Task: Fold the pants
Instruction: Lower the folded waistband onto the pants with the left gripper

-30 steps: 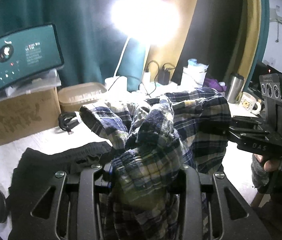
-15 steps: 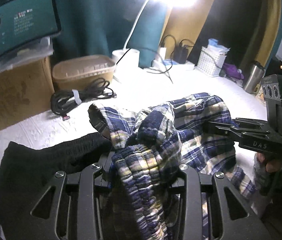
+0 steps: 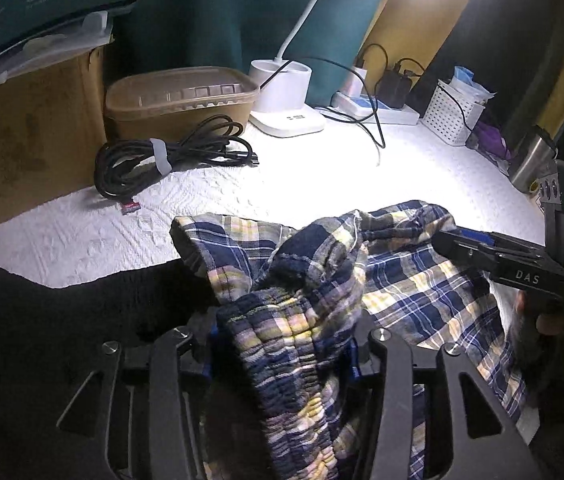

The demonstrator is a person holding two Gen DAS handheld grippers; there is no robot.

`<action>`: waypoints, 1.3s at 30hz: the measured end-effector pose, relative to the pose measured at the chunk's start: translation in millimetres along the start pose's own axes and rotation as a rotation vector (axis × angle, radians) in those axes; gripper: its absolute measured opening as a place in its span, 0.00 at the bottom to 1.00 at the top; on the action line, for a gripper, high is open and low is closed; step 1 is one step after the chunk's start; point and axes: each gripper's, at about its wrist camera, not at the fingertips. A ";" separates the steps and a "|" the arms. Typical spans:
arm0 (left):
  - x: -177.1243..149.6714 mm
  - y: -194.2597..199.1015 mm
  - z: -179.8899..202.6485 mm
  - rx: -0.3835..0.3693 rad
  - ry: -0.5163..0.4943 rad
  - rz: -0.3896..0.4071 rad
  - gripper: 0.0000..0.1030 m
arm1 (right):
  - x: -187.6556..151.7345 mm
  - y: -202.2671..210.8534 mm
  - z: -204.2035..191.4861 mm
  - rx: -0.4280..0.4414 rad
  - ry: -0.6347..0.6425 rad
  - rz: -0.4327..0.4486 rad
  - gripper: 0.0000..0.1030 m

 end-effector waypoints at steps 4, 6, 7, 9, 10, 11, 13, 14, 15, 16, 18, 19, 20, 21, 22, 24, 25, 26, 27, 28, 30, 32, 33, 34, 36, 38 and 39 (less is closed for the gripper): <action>3.1 5.8 0.6 0.003 0.021 0.001 0.47 | 0.6 -0.2 2.7 -0.026 0.015 -0.005 0.51; 5.3 11.1 0.7 0.007 0.024 0.012 0.47 | 1.2 1.3 -0.1 -0.052 0.035 0.000 0.51; 6.2 15.3 1.1 0.007 0.024 0.019 0.47 | 1.3 3.2 -0.8 -0.064 0.039 0.003 0.51; 8.2 22.6 2.5 -0.003 0.017 0.033 0.48 | 2.1 7.1 -0.9 -0.083 0.045 0.011 0.51; 8.6 27.0 3.4 -0.005 0.007 0.046 0.50 | 3.1 8.4 -0.1 -0.089 0.045 0.014 0.51; 9.2 28.0 3.8 0.000 0.002 0.052 0.51 | 3.4 9.7 0.4 -0.094 0.047 0.015 0.51; 10.9 30.2 3.5 0.004 -0.003 0.061 0.52 | 3.9 11.0 2.0 -0.113 0.056 0.014 0.51; 11.7 30.8 2.5 0.004 -0.001 0.062 0.52 | 3.8 11.0 2.3 -0.118 0.057 0.010 0.51; 12.2 31.1 1.5 0.006 0.000 0.065 0.52 | 3.3 10.6 3.8 -0.123 0.054 0.006 0.51; 12.7 30.4 0.3 0.008 0.000 0.066 0.52 | 2.8 10.2 5.3 -0.128 0.051 0.004 0.51; 13.4 24.4 -2.0 0.027 -0.004 0.055 0.52 | 2.3 8.6 6.5 -0.139 0.055 -0.001 0.51; 12.6 19.9 -4.4 0.042 -0.001 0.040 0.52 | 2.0 7.7 7.0 -0.141 0.056 -0.005 0.51; 11.9 14.8 -6.6 0.050 0.002 0.027 0.52 | 1.9 6.6 7.1 -0.140 0.056 -0.010 0.51; 10.8 10.3 -8.5 0.054 0.005 0.018 0.52 | 1.8 5.7 7.1 -0.139 0.055 -0.012 0.51; 10.2 7.0 -9.8 0.058 0.005 0.013 0.53 | 1.8 5.1 7.7 -0.137 0.055 -0.013 0.51; 9.7 2.4 -12.3 0.065 0.007 0.007 0.56 | 1.5 4.2 8.8 -0.134 0.051 -0.015 0.51; 10.2 1.4 -13.1 0.063 0.011 0.005 0.56 | 1.5 4.0 8.9 -0.132 0.050 -0.015 0.51; 11.3 1.6 -13.6 0.061 0.013 0.004 0.56 | 1.4 4.0 8.8 -0.131 0.049 -0.014 0.51; 11.6 2.9 -12.8 0.061 0.011 0.006 0.56 | 1.4 4.4 8.6 -0.130 0.047 -0.012 0.51; 12.4 6.5 -11.4 0.059 0.007 0.013 0.56 | 1.8 5.2 8.3 -0.129 0.043 -0.010 0.51; 12.9 14.7 -7.9 0.055 -0.004 0.033 0.56 | 2.5 8.7 8.0 -0.128 0.036 0.000 0.51; 13.0 23.3 -5.9 0.047 -0.012 0.057 0.56 | 3.6 12.7 7.0 -0.131 0.034 0.011 0.51; 12.7 28.9 -4.7 0.041 -0.015 0.070 0.56 | 4.0 15.2 6.1 -0.134 0.035 0.016 0.52; 12.0 35.1 -3.4 0.036 -0.017 0.085 0.56 | 4.1 17.8 5.0 -0.137 0.036 0.022 0.53; 11.0 42.8 -2.2 0.027 -0.017 0.103 0.56 | 4.5 21.9 3.4 -0.139 0.034 0.030 0.53; 10.3 51.2 -1.5 0.016 -0.013 0.125 0.56 | 4.4 25.7 1.4 -0.138 0.032 0.038 0.53; 10.1 55.3 -1.8 0.011 -0.010 0.134 0.56 | 4.3 27.6 0.0 -0.138 0.035 0.041 0.53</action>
Point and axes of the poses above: each gripper's, at about its wrist camera, not at the fingertips, and y roughly against the way its jaws point, z to its right, x to its top, and after that the axes turned 7 degrees about y, right-handed
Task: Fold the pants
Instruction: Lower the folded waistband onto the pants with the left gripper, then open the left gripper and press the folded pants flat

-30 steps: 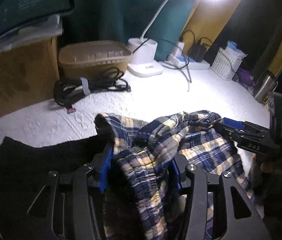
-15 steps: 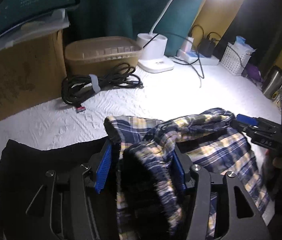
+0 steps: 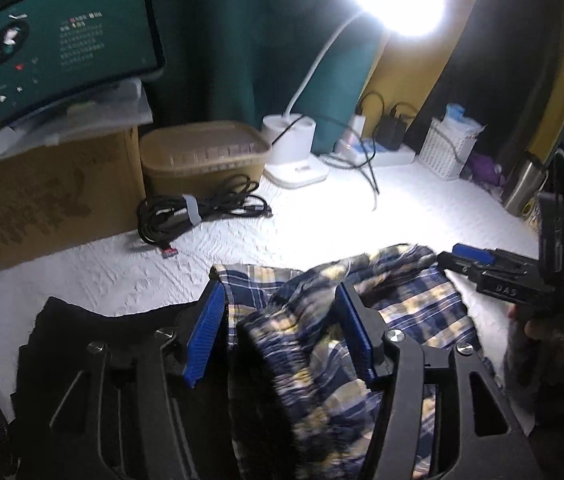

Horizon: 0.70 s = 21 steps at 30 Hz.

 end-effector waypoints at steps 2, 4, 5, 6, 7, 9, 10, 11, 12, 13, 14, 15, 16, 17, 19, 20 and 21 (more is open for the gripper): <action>0.6 6.5 0.4 -0.009 0.007 0.016 0.56 | 0.0 2.9 -2.5 0.005 0.004 0.003 0.53; -1.1 8.4 2.5 -0.013 0.008 0.014 0.56 | -0.8 6.3 -7.2 0.013 0.013 0.004 0.53; -3.4 8.1 4.0 -0.013 0.005 0.007 0.56 | -1.6 8.2 -10.3 0.020 0.017 0.006 0.53; -5.7 7.0 5.0 -0.014 0.002 -0.001 0.56 | -2.5 9.5 -12.6 0.024 0.023 0.005 0.53; -8.7 5.1 5.5 -0.016 0.002 -0.009 0.56 | -3.2 10.0 -14.9 0.026 0.029 0.004 0.53; -14.0 0.9 6.1 -0.008 0.004 -0.027 0.56 | -4.6 9.4 -17.9 0.026 0.039 0.001 0.53; -16.1 -3.1 5.6 0.006 0.002 -0.036 0.56 | -5.5 7.8 -18.8 0.025 0.043 -0.004 0.53; -17.7 -7.2 4.5 0.018 0.002 -0.043 0.56 | -6.2 6.2 -19.0 0.022 0.042 -0.007 0.53; -18.4 -10.3 3.3 0.029 0.004 -0.049 0.56 | -6.3 4.7 -18.7 0.021 0.040 -0.009 0.53; -18.2 -13.8 1.6 0.047 0.007 -0.053 0.56 | -5.8 3.3 -18.2 0.019 0.041 -0.008 0.53; -17.4 -15.3 0.4 0.054 0.008 -0.051 0.56 | -4.9 2.0 -17.4 0.017 0.041 -0.006 0.53; -15.5 -16.1 -0.2 0.056 0.007 -0.048 0.56 | -2.3 -0.6 -15.7 0.013 0.039 -0.003 0.53; -12.5 -16.1 -0.1 0.057 0.004 -0.040 0.56 | -0.6 -2.3 -14.3 0.011 0.037 -0.002 0.53; -10.0 -15.9 0.3 0.056 -0.001 -0.030 0.56 | 3.1 -5.5 -12.4 0.010 0.037 0.001 0.53; -5.2 -19.5 1.8 0.067 -0.022 -0.021 0.56 | 8.2 -13.9 -9.6 0.000 0.045 -0.009 0.53; -3.8 -22.5 1.2 0.077 -0.030 -0.025 0.56 | 9.5 -17.4 -7.9 0.002 0.044 -0.015 0.53; -2.4 -26.1 1.0 0.084 -0.034 -0.028 0.56 | 11.2 -23.4 -5.9 0.007 0.039 -0.025 0.53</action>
Point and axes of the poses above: each gripper's, at about its wrist camera, not at the fingertips, and y roughly against the way its jaws point, z to its right, x to its top, and after that the axes turned 7 degrees about y, right-handed
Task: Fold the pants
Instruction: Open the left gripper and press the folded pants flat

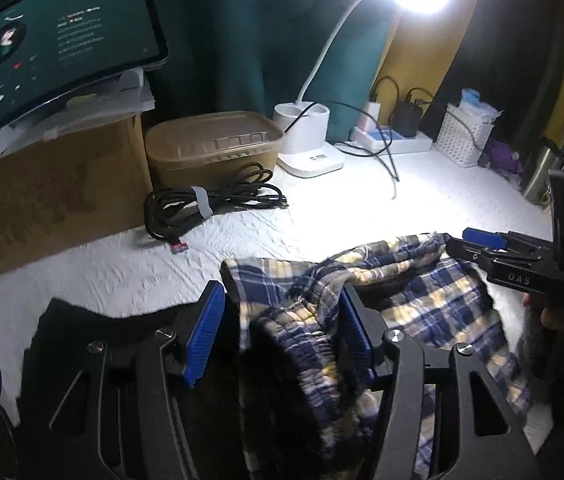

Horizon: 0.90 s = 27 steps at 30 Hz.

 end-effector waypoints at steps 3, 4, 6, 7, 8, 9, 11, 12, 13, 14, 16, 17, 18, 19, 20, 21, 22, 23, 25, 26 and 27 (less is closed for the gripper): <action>2.1 -13.4 -2.2 0.019 -0.010 -0.015 0.56 | 2.0 -10.2 0.8 0.008 0.007 -0.018 0.53; 1.9 -18.3 -3.5 0.030 -0.012 -0.022 0.56 | 2.1 -13.3 0.8 0.010 0.010 -0.025 0.53; 0.1 -31.3 -9.2 0.057 -0.007 -0.048 0.57 | 1.1 -18.8 1.3 0.013 0.013 -0.035 0.54; -1.1 -35.1 -11.8 0.058 -0.005 -0.054 0.58 | 0.9 -20.2 1.7 0.016 0.011 -0.037 0.55; -2.6 -37.4 -14.0 0.058 -0.005 -0.056 0.58 | 1.5 -20.0 2.3 0.017 0.009 -0.035 0.55; -3.4 -37.8 -15.2 0.056 -0.004 -0.060 0.58 | 1.8 -19.4 2.1 0.014 0.012 -0.032 0.56; -4.0 -35.7 -16.7 0.053 -0.005 -0.060 0.58 | 1.5 -18.1 1.2 0.008 0.015 -0.031 0.56; -3.9 -33.3 -16.9 0.055 -0.005 -0.058 0.58 | 1.0 -16.5 0.9 0.002 0.018 -0.029 0.57; -3.5 -29.2 -17.2 0.057 0.000 -0.054 0.58 | 0.6 -15.0 0.7 -0.004 0.019 -0.028 0.57; -3.0 -26.0 -16.9 0.057 0.006 -0.052 0.58 | -0.5 -11.9 0.4 -0.013 0.019 -0.028 0.57; -2.5 -14.3 -18.8 0.039 0.034 -0.036 0.58 | -1.9 -6.5 0.0 -0.023 0.018 -0.026 0.57; -2.8 -10.5 -19.3 0.032 0.041 -0.029 0.58 | -2.8 -2.7 0.1 -0.026 0.015 -0.022 0.57; -3.5 -2.9 -19.0 0.027 0.045 -0.017 0.58 | -4.3 3.3 0.4 -0.030 0.009 -0.017 0.57; -4.7 4.0 -17.3 0.025 0.040 -0.004 0.58 | -5.0 6.4 0.5 -0.032 0.006 -0.014 0.57; -6.0 10.6 -15.4 0.026 0.035 0.007 0.58 | -6.8 11.9 -0.2 -0.032 0.003 -0.010 0.57; -7.4 16.0 -13.1 0.024 0.033 0.016 0.58 | -8.3 16.0 -0.9 -0.030 0.001 -0.008 0.57; -9.9 23.9 -10.8 0.015 0.033 0.029 0.58 | -9.9 19.8 -1.8 -0.026 0.000 -0.005 0.57; -11.8 28.4 -8.8 0.007 0.032 0.036 0.58 | -12.5 25.5 -4.3 -0.021 0.001 -0.001 0.58; -15.8 36.3 -4.3 -0.007 0.028 0.045 0.58 | -16.9 32.8 -9.9 -0.011 0.009 0.003 0.59; -18.6 40.1 -2.4 -0.015 0.027 0.048 0.58 | -19.2 35.4 -13.2 -0.008 0.013 0.002 0.59; -21.2 42.2 -1.6 -0.021 0.027 0.046 0.58 | -21.6 37.4 -16.2 -0.005 0.018 0.000 0.59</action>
Point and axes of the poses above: each gripper's, at about its wrist camera, not at the fingertips, and y roughly against the way its jaws point, z to its right, x to its top, and after that the axes turned 7 degrees about y, right-handed
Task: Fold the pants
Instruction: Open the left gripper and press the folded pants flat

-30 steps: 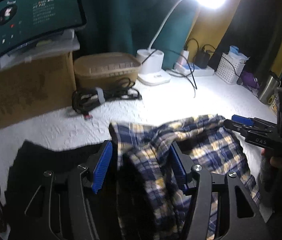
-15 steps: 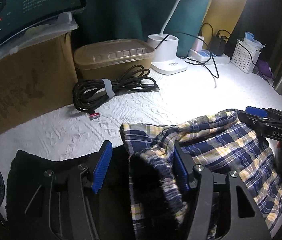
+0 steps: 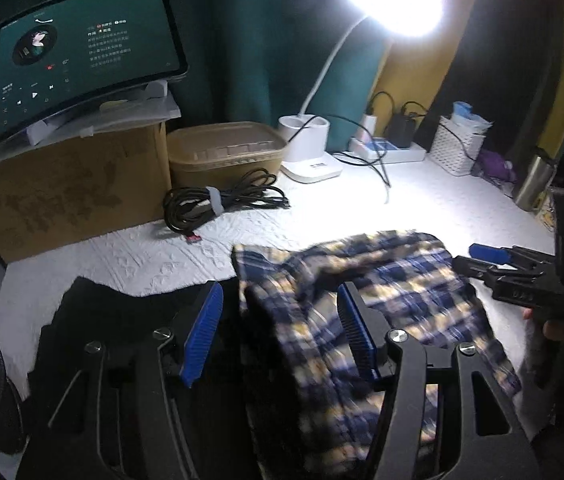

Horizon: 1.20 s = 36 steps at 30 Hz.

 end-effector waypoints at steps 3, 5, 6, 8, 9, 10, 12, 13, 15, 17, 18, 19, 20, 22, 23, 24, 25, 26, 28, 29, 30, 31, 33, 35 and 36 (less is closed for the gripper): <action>-10.6 -1.9 1.8 -0.009 -0.004 -0.027 0.58 | -8.4 2.8 -9.2 0.007 0.015 -0.011 0.59; -19.0 -10.2 0.6 0.002 -0.007 -0.061 0.58 | -14.9 1.9 -12.8 0.007 0.020 -0.023 0.59; -22.0 -14.0 -0.8 0.010 -0.004 -0.075 0.58 | -17.9 1.3 -13.6 0.006 0.021 -0.028 0.59; -27.9 -20.3 -5.1 0.037 0.003 -0.094 0.58 | -23.1 -0.7 -13.4 0.003 0.019 -0.039 0.59; -30.1 -24.0 -8.2 0.045 0.004 -0.104 0.58 | -25.3 -1.4 -12.9 -0.001 0.019 -0.044 0.59; -31.6 -25.3 -10.9 0.044 0.008 -0.110 0.58 | -27.3 -1.7 -12.4 -0.006 0.018 -0.046 0.59; -32.8 -25.4 -14.0 0.043 0.012 -0.113 0.60 | -30.0 -2.3 -9.6 -0.012 0.014 -0.049 0.59; -32.7 -24.6 -14.0 0.042 0.007 -0.111 0.60 | -30.5 -2.2 -8.3 -0.013 0.010 -0.049 0.59; -31.9 -22.7 -12.8 0.044 0.005 -0.107 0.60 | -31.5 -1.0 -5.6 -0.019 0.006 -0.048 0.59; -30.2 -16.9 -9.5 0.047 0.009 -0.094 0.60 | -31.6 1.1 -3.9 -0.022 0.000 -0.048 0.59; -29.2 -14.1 -7.6 0.041 0.014 -0.088 0.60 | -31.7 4.3 -3.8 -0.022 -0.004 -0.046 0.59; -28.5 -10.1 -4.5 0.026 0.014 -0.080 0.60 | -31.5 7.6 -4.2 -0.020 -0.005 -0.041 0.59; -28.4 -3.9 1.4 0.005 0.004 -0.070 0.60 | -31.1 10.1 -5.2 -0.017 -0.002 -0.036 0.59; -29.9 4.3 10.4 0.001 -0.014 -0.054 0.60 | -32.0 17.6 -9.9 -0.010 0.010 -0.025 0.59; -31.1 6.3 12.4 0.002 -0.017 -0.055 0.60 | -33.7 21.1 -12.7 -0.006 0.016 -0.022 0.59; -33.2 7.1 13.8 0.001 -0.014 -0.060 0.60 | -35.2 22.9 -14.7 -0.003 0.019 -0.021 0.59; -35.9 7.0 14.1 0.001 -0.007 -0.071 0.60 | -37.0 24.2 -16.7 -0.001 0.022 -0.021 0.59; -39.1 6.5 14.0 0.001 0.001 -0.079 0.60 | -40.2 25.5 -18.7 0.003 0.026 -0.024 0.59; -46.9 4.9 13.6 0.000 0.008 -0.095 0.60 | -46.0 26.8 -20.8 0.008 0.028 -0.031 0.59; -50.5 4.0 13.2 0.004 0.010 -0.101 0.60 | -48.0 26.7 -21.7 0.008 0.030 -0.035 0.59; -54.5 2.6 12.7 0.010 0.011 -0.108 0.60 | -52.2 27.2 -22.5 0.010 0.031 -0.041 0.59; -58.1 1.6 12.2 0.017 0.013 -0.114 0.60 | -55.2 27.0 -23.3 0.011 0.033 -0.044 0.59; -64.5 -1.7 9.1 0.025 0.021 -0.126 0.60 | -62.2 27.1 -24.7 0.010 0.039 -0.053 0.59; -70.1 -3.5 6.6 0.031 0.024 -0.129 0.60 | -68.6 27.1 -25.4 0.006 0.044 -0.059 0.59; -71.5 -3.6 6.0 0.033 0.024 -0.128 0.60 | -71.8 27.8 -25.3 0.003 0.045 -0.061 0.59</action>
Point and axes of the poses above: each gripper's, at about its wrist camera, not at the fingertips, and y roughly against the way its jaws point, z to its right, x to its top, and after that the axes turned 7 degrees about y, right-handed
